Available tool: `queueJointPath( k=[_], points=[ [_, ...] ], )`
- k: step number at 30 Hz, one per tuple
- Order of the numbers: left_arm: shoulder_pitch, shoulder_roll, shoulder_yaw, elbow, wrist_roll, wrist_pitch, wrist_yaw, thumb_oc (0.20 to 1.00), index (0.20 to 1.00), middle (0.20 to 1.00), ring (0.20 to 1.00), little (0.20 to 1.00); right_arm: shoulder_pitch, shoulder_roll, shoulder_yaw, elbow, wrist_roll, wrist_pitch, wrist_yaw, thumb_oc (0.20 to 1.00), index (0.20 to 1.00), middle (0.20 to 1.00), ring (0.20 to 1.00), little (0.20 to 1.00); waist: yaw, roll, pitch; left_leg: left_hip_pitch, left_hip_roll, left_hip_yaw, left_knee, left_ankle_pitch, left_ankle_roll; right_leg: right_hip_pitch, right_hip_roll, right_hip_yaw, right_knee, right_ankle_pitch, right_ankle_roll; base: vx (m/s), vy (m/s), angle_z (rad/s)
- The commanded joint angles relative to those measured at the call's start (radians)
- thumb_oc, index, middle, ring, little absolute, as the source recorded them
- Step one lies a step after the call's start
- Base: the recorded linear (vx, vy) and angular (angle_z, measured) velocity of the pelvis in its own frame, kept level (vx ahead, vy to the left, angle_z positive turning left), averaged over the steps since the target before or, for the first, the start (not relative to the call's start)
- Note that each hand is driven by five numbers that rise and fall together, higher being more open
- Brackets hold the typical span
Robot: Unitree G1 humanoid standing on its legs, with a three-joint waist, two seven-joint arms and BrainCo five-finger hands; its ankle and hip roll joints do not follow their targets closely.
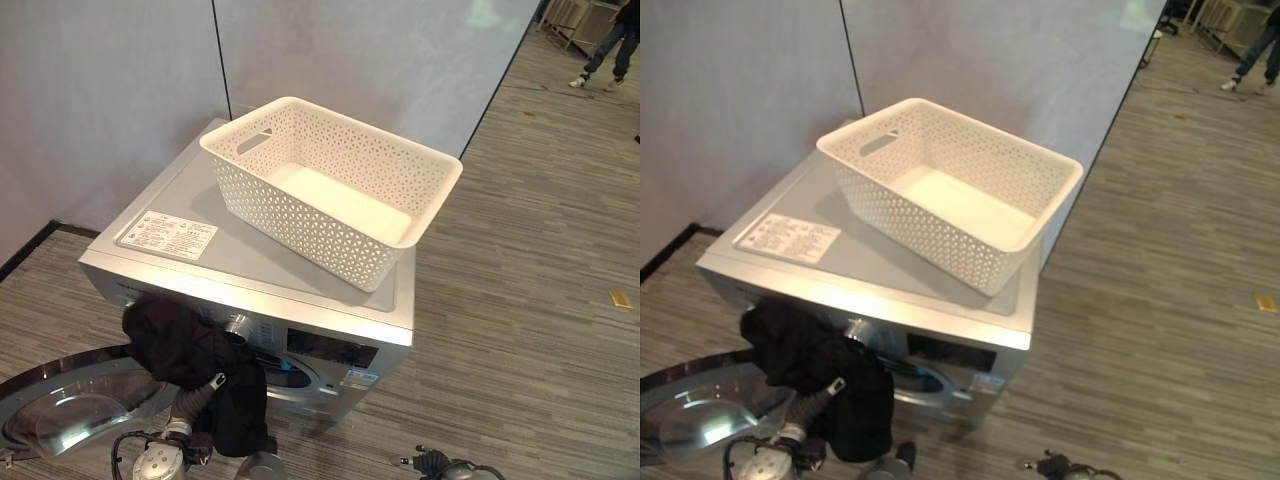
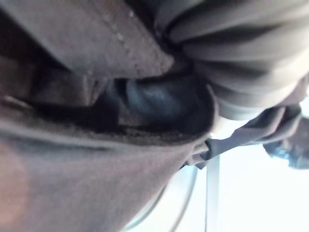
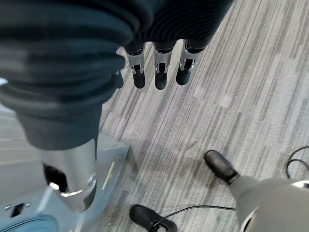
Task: Grab the laundry basket,head to the washer,open it,put in the laundry and shut it.
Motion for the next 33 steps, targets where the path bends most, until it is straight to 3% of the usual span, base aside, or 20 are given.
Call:
queueJointPath(
  k=[1, 10, 16, 19, 20, 22, 23, 28, 30, 31, 32, 33],
  points=[
    [-0.004, 0.053, -0.026, -0.138, 0.03, -0.036, -0.05, 0.2, 0.2, 0.2, 0.2, 0.2, -0.004, -0.047, 0.012, -0.008, -0.006, -0.02, 0.002, 1.0, 1.0, 1.0, 1.0, 1.0, 0.02, 0.008, -0.015, -0.128, -0.013, 0.01, 0.009, 0.033, 0.002, 0.097, 0.013, -0.063, 0.069, -0.076, -0.004, -0.05, -0.041, 0.03],
    [0.02, 0.092, -0.055, -0.143, 0.026, -0.003, -0.091, 0.2, 0.2, 0.2, 0.2, 0.2, 0.018, -0.067, 0.027, -0.047, 0.004, -0.033, -0.015, 1.0, 1.0, 1.0, 1.0, 1.0, 0.017, 0.023, 0.056, -0.179, 0.054, -0.032, 0.055, 0.098, -0.033, 0.062, 0.089, -0.054, 0.113, -0.142, -0.079, -0.12, -0.101, 0.08],
    [-0.001, 0.035, -0.102, -0.078, -0.062, 0.026, -0.099, 0.2, 0.2, 0.2, 0.2, 0.2, 0.043, -0.09, 0.032, -0.096, 0.012, -0.047, -0.017, 1.0, 1.0, 1.0, 1.0, 1.0, -0.02, 0.066, 0.102, -0.198, 0.112, -0.073, 0.075, 0.168, -0.063, 0.042, 0.149, -0.071, 0.2, -0.2, -0.138, -0.12, -0.09, 0.09],
    [-0.015, 0.022, -0.109, -0.055, -0.067, 0.025, -0.092, 0.2, 0.2, 0.2, 0.2, 0.2, 0.052, -0.092, 0.031, -0.103, 0.012, -0.048, -0.018, 1.0, 1.0, 1.0, 1.0, 1.0, -0.027, 0.07, 0.104, -0.206, 0.117, -0.08, 0.075, 0.176, -0.064, 0.033, 0.152, -0.079, 0.222, -0.209, -0.143, -0.06, -0.028, 0.21],
    [-0.056, 0.008, -0.123, -0.023, -0.077, 0.03, -0.069, 0.2, 0.2, 0.2, 0.2, 0.2, 0.065, -0.096, 0.018, -0.105, 0.03, -0.051, -0.032, 1.0, 1.0, 1.0, 1.0, 1.0, -0.042, 0.082, 0.135, -0.243, 0.128, -0.097, 0.087, 0.192, -0.062, -0.023, 0.153, -0.108, 0.313, -0.234, -0.158, -0.11, -0.033, 0.07],
    [-0.081, -0.001, -0.132, -0.005, -0.082, 0.031, -0.057, 0.2, 0.2, 0.2, 0.2, 0.2, 0.065, -0.096, 0.014, -0.106, 0.038, -0.053, -0.04, 1.0, 1.0, 1.0, 1.0, 1.0, -0.05, 0.088, 0.151, -0.272, 0.129, -0.108, 0.102, 0.196, -0.06, -0.057, 0.151, -0.122, 0.356, -0.249, -0.163, -0.19, -0.024, 0.29],
    [-0.178, -0.015, -0.158, 0.051, -0.105, 0.021, -0.009, 0.2, 0.2, 0.2, 0.2, 0.2, 0.064, -0.095, 0.011, -0.128, 0.07, -0.058, -0.066, 1.0, 1.0, 1.0, 1.0, 1.0, -0.084, 0.096, 0.204, -0.364, 0.131, -0.128, 0.134, 0.206, -0.059, -0.168, 0.138, -0.148, 0.474, -0.28, -0.181, -0.23, 0.003, 0.49],
    [-0.304, -0.049, -0.168, 0.129, -0.153, -0.002, 0.076, 0.2, 0.2, 0.2, 0.2, 0.2, 0.036, -0.091, 0.056, -0.205, 0.08, -0.066, -0.093, 1.0, 1.0, 1.0, 1.0, 1.0, -0.118, 0.078, 0.248, -0.449, 0.14, -0.124, 0.15, 0.214, -0.061, -0.293, 0.12, -0.145, 0.559, -0.296, -0.191, -0.12, 0.028, 0.24],
    [-0.43, -0.082, -0.167, 0.201, -0.207, -0.035, 0.164, 0.2, 0.2, 0.2, 0.2, 0.2, 0.012, -0.075, 0.128, -0.259, 0.065, -0.067, -0.109, 1.0, 1.0, 1.0, 1.0, 1.0, -0.141, 0.044, 0.271, -0.502, 0.147, -0.116, 0.158, 0.217, -0.059, -0.378, 0.117, -0.139, 0.604, -0.298, -0.202, -0.11, 0.021, -0.23],
    [-0.434, -0.083, -0.166, 0.206, -0.207, -0.038, 0.165, 0.2, 0.2, 0.2, 0.2, 0.2, 0.009, -0.075, 0.128, -0.259, 0.065, -0.066, -0.109, 1.0, 1.0, 1.0, 1.0, 1.0, -0.142, 0.043, 0.269, -0.508, 0.146, -0.116, 0.16, 0.217, -0.059, -0.385, 0.116, -0.139, 0.608, -0.3, -0.202, -0.17, -0.005, -0.22],
    [-0.592, -0.108, -0.158, 0.295, -0.27, -0.073, 0.245, 0.2, 0.2, 0.2, 0.2, 0.2, -0.02, -0.052, 0.191, -0.293, 0.072, -0.067, -0.121, 1.0, 1.0, 1.0, 1.0, 1.0, -0.173, 0.007, 0.29, -0.571, 0.153, -0.12, 0.176, 0.223, -0.061, -0.473, 0.108, -0.14, 0.654, -0.303, -0.213, -0.1, -0.027, -0.24],
    [-0.65, -0.114, -0.156, 0.33, -0.288, -0.083, 0.267, 0.2, 0.2, 0.2, 0.2, 0.2, -0.026, -0.046, 0.208, -0.295, 0.077, -0.072, -0.123, 1.0, 1.0, 1.0, 1.0, 1.0, -0.182, -0.004, 0.294, -0.587, 0.154, -0.123, 0.176, 0.225, -0.061, -0.497, 0.108, -0.141, 0.664, -0.304, -0.214, -0.12, -0.037, -0.22]
  ],
)
